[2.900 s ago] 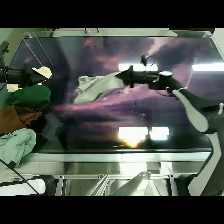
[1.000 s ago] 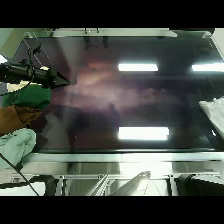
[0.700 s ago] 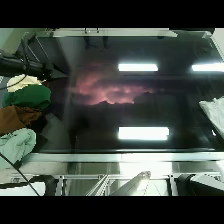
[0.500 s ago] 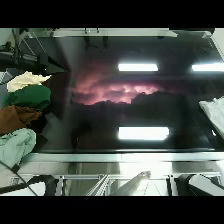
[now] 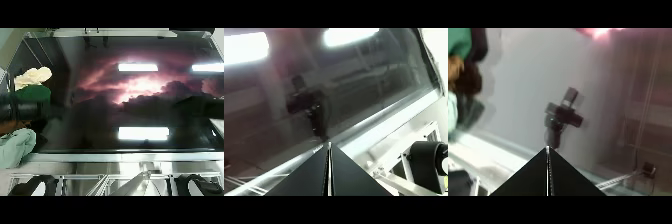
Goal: Fold the shirts.
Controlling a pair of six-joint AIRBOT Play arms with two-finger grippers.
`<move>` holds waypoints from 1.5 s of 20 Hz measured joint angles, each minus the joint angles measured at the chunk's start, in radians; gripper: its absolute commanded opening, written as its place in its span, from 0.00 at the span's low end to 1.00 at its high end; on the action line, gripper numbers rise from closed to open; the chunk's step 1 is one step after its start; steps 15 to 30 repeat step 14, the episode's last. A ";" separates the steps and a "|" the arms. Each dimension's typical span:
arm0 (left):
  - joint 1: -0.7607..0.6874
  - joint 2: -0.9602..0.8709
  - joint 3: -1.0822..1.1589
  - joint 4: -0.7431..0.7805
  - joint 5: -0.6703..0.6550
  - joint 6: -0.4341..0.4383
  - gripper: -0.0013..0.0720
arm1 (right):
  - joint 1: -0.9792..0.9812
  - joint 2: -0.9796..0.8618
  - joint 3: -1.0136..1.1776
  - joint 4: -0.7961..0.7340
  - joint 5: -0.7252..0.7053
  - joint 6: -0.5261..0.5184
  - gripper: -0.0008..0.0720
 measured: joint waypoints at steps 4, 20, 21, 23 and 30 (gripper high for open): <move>0.000 0.195 -0.181 -0.011 0.031 -0.048 0.04 | 0.117 -0.006 -0.084 0.005 -0.066 -0.027 0.03; 0.000 0.286 -0.245 -0.015 0.077 -0.078 0.04 | 0.164 -0.064 -0.113 0.097 -0.094 -0.044 0.03; 0.000 0.286 -0.245 -0.015 0.077 -0.078 0.04 | 0.164 -0.064 -0.113 0.097 -0.094 -0.044 0.03; 0.000 0.286 -0.245 -0.015 0.077 -0.078 0.04 | 0.164 -0.064 -0.113 0.097 -0.094 -0.044 0.03; 0.000 0.286 -0.245 -0.015 0.077 -0.078 0.04 | 0.164 -0.064 -0.113 0.097 -0.094 -0.044 0.03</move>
